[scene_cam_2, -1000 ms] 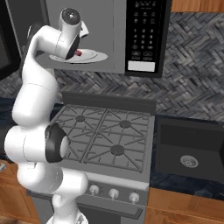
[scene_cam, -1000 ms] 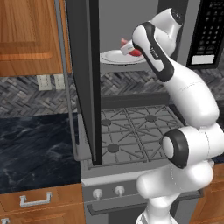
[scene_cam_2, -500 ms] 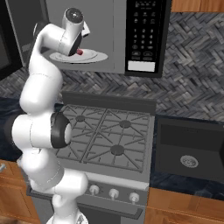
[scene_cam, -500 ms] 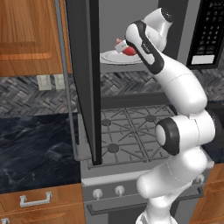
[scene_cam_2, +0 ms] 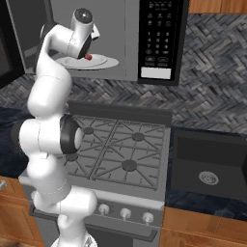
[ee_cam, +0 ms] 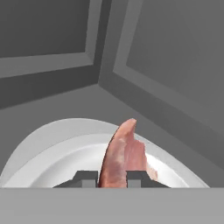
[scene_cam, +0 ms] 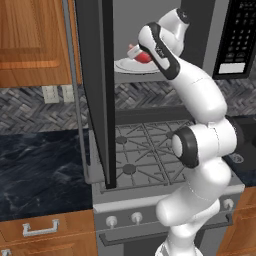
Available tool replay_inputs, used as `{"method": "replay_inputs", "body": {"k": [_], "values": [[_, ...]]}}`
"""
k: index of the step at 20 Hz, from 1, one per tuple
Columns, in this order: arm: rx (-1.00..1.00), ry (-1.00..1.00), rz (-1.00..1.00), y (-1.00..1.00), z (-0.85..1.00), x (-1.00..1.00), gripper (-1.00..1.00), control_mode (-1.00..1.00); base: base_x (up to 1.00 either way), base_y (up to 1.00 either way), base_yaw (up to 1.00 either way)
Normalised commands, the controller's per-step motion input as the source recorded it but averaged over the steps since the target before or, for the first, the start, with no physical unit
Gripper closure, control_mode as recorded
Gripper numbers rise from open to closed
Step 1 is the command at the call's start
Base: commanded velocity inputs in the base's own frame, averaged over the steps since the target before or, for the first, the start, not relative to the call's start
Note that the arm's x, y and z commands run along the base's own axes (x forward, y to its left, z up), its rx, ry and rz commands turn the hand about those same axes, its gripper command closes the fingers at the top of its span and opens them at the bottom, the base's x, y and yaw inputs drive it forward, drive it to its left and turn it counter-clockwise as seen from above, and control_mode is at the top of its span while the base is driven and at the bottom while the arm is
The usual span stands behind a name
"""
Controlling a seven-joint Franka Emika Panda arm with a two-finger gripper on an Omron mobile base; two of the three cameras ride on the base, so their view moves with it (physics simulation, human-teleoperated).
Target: Transport the steak from the fridge to the microwave and turn on the microwave.
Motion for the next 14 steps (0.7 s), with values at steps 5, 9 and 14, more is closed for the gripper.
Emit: {"method": "replay_inputs", "body": {"k": [5,9,14], "values": [[0.00,0.00,0.00,0.02,-0.13,0.23,1.00,-1.00,0.00,0.00,0.00],[0.00,0.00,0.00,0.00,-0.11,0.21,1.00,-1.00,0.00,0.00,0.00],[0.00,0.00,0.00,0.00,-0.07,0.23,1.00,-1.00,0.00,0.00,0.00]]}}
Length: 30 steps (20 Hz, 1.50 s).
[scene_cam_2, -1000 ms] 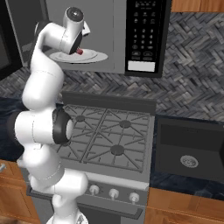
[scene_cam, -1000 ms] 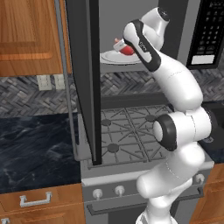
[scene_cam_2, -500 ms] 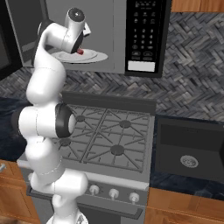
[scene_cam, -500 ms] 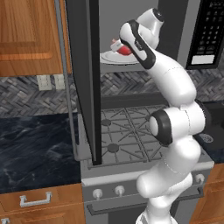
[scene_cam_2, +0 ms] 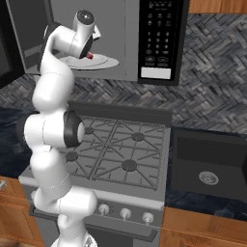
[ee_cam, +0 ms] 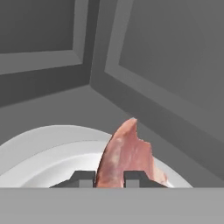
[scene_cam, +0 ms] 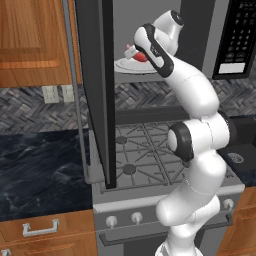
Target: Transport the steak from the fridge to the microwave and turn on the microwave.
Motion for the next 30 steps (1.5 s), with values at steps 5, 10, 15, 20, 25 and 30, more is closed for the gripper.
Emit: {"method": "replay_inputs", "body": {"k": [5,10,15,20,25,30], "values": [[0.00,0.00,0.00,0.00,-0.06,0.05,1.00,-1.00,0.00,0.00,0.00],[0.00,0.00,0.00,0.00,-0.03,0.00,1.00,-1.00,0.00,0.00,0.00],[0.02,0.00,0.00,0.00,-0.04,-0.05,1.00,-1.00,0.00,0.00,0.00],[0.02,0.00,0.00,0.00,-0.09,-0.05,1.00,-1.00,0.00,0.00,0.00],[0.03,0.00,0.00,0.00,-0.09,-0.03,-1.00,-1.00,0.00,0.00,0.00],[0.01,0.00,0.00,0.00,-0.03,0.00,-1.00,-1.00,0.00,0.00,0.00]]}}
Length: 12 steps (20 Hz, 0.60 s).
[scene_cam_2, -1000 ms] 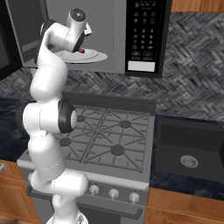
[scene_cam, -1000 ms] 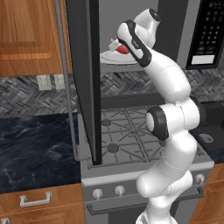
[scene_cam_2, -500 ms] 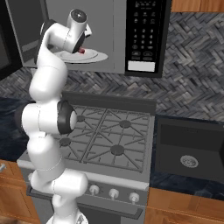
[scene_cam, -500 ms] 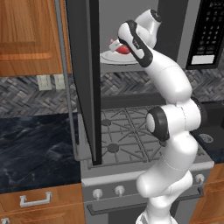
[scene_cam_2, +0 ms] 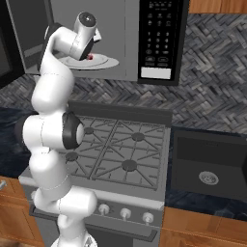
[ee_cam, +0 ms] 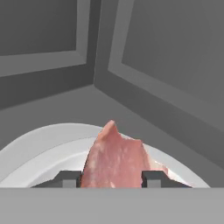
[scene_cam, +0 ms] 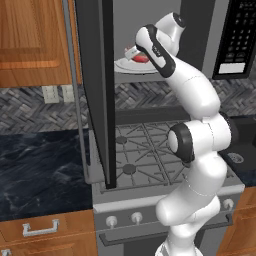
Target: Transport the steak from the fridge to the microwave and turn on the microwave.
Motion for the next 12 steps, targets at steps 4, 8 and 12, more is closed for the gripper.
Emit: {"method": "replay_inputs", "body": {"k": [4,8,12], "values": [[0.00,0.00,0.00,0.00,0.00,-0.02,-1.00,-1.00,0.00,0.00,0.00],[0.00,0.00,0.00,0.00,0.00,-0.01,-1.00,-1.00,0.00,0.00,0.00],[0.00,0.00,0.00,0.00,0.03,0.00,-1.00,-1.00,0.00,0.00,0.00]]}}
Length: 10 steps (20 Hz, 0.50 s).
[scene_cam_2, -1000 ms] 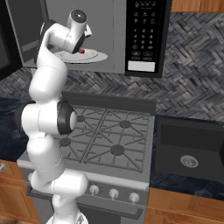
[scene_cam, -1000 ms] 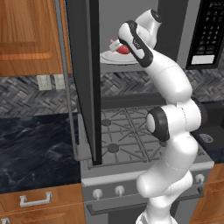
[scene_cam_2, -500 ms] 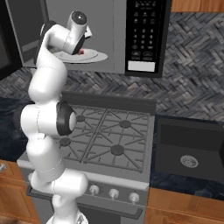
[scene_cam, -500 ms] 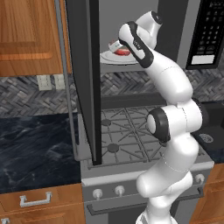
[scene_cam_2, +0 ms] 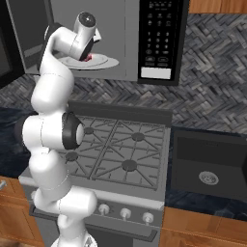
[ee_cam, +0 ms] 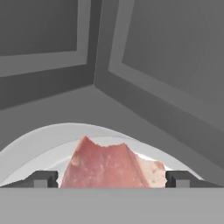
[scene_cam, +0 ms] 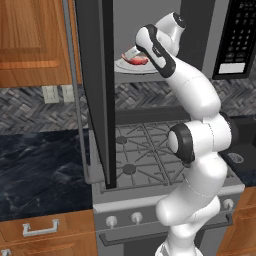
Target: Transport the steak from the fridge to the microwave and turn on the microwave.
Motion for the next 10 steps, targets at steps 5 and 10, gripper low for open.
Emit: {"method": "replay_inputs", "body": {"k": [5,10], "values": [[0.00,0.00,0.00,-0.01,0.07,-0.04,-1.00,-1.00,0.00,0.00,0.00],[0.02,0.00,-0.02,-0.04,0.06,-0.28,-1.00,-1.00,0.00,0.00,0.00]]}}
